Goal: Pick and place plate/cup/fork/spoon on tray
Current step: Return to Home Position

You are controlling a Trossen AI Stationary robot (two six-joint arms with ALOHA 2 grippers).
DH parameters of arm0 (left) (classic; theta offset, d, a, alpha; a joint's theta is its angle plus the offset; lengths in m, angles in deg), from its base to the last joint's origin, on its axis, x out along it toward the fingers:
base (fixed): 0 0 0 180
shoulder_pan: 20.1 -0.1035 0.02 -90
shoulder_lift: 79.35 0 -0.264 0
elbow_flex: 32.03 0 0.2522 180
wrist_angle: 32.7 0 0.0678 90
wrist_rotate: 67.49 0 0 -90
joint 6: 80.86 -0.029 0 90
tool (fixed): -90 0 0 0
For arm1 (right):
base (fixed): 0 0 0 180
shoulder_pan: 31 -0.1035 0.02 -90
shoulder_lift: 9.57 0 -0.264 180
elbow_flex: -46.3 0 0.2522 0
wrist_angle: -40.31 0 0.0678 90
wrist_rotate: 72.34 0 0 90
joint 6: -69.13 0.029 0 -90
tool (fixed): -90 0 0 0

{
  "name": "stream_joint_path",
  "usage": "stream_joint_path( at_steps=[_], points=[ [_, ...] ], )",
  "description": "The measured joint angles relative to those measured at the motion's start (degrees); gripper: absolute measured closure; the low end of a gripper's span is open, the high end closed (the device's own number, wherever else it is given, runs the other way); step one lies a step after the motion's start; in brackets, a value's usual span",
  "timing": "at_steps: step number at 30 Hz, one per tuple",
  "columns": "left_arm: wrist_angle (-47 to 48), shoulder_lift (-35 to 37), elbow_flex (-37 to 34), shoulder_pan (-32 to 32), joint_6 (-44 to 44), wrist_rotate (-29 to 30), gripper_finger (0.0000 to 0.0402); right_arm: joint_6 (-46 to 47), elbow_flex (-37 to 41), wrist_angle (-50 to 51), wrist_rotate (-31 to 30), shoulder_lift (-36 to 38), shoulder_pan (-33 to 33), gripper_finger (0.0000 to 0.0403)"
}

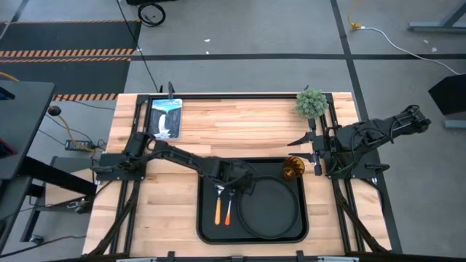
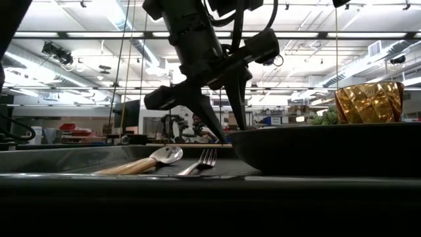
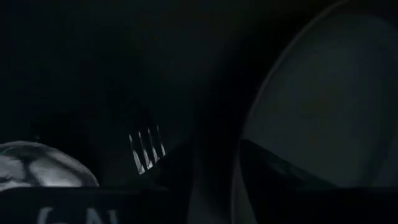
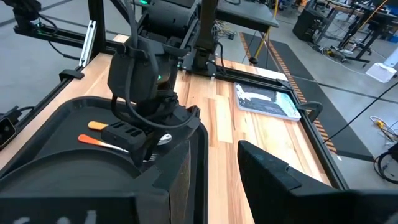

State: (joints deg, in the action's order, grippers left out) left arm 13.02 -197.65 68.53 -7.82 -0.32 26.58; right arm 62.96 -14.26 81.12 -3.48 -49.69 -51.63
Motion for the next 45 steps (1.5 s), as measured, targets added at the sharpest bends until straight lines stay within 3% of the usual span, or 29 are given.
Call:
stream_joint_path(
  at_steps=[8,21,45],
  points=[
    [-0.5,0.0,0.0,-0.9,-0.7,0.7,0.0292,0.0,0.0,0.0,0.1,0.0,0.0,0.0261],
    [0.2,-1.6,-0.1,-0.9,-2.2,-0.1,0.0394,-0.1,0.0,0.0,0.3,0.0,0.0,0.0261],
    [4.6,-1.7,-0.1,-0.9,-2.1,0.3,0.0394,-0.2,0.0,-0.4,0.4,-0.2,0.0,0.0261]
  ],
)
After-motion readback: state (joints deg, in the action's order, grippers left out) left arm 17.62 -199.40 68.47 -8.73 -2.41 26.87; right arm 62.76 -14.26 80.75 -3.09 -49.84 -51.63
